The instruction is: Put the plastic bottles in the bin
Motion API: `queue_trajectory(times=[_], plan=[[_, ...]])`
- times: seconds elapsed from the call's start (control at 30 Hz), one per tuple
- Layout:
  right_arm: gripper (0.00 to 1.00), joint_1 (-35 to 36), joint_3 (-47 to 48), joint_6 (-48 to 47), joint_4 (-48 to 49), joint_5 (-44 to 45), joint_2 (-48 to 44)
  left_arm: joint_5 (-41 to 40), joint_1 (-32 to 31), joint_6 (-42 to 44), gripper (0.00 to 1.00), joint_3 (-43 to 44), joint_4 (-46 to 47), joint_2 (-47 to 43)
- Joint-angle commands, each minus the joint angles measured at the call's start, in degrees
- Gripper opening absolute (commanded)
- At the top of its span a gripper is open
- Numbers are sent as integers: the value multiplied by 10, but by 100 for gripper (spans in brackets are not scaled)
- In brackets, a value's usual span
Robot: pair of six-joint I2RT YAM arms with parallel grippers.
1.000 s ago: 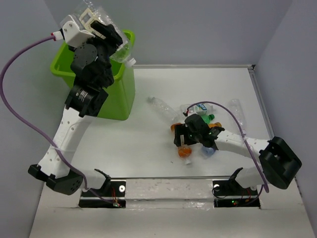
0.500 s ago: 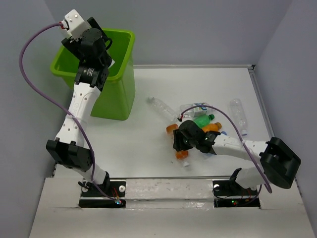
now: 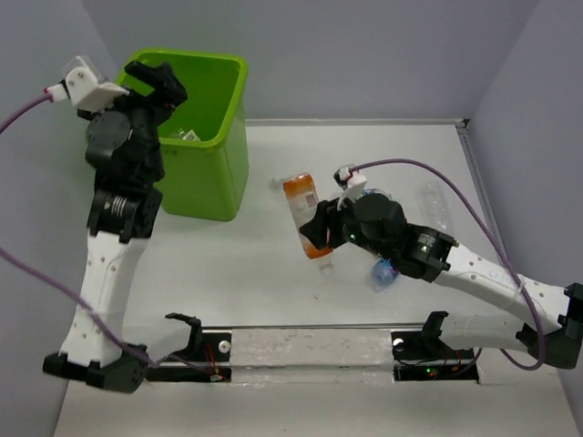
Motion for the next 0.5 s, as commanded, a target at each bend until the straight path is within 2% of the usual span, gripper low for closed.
queue_trajectory(times=[0.0, 0.03, 0.13, 0.27, 0.43, 0.47], plan=[[40, 5, 171, -97, 33, 25, 33, 183, -6, -86, 99, -135, 15, -162], [40, 5, 202, -108, 40, 2, 64, 198, -6, -94, 99, -186, 13, -186], [41, 5, 339, -146, 45, -72, 121, 201, -6, -96, 99, -267, -24, -274], [41, 5, 502, -185, 57, -87, 223, 209, -6, -106, 99, -357, -85, -363], [41, 5, 783, -244, 64, -99, 435, 321, -7, -160, 99, -490, -127, -461], [42, 5, 875, -266, 75, -96, 469, 356, -6, -170, 99, -508, -133, -484]])
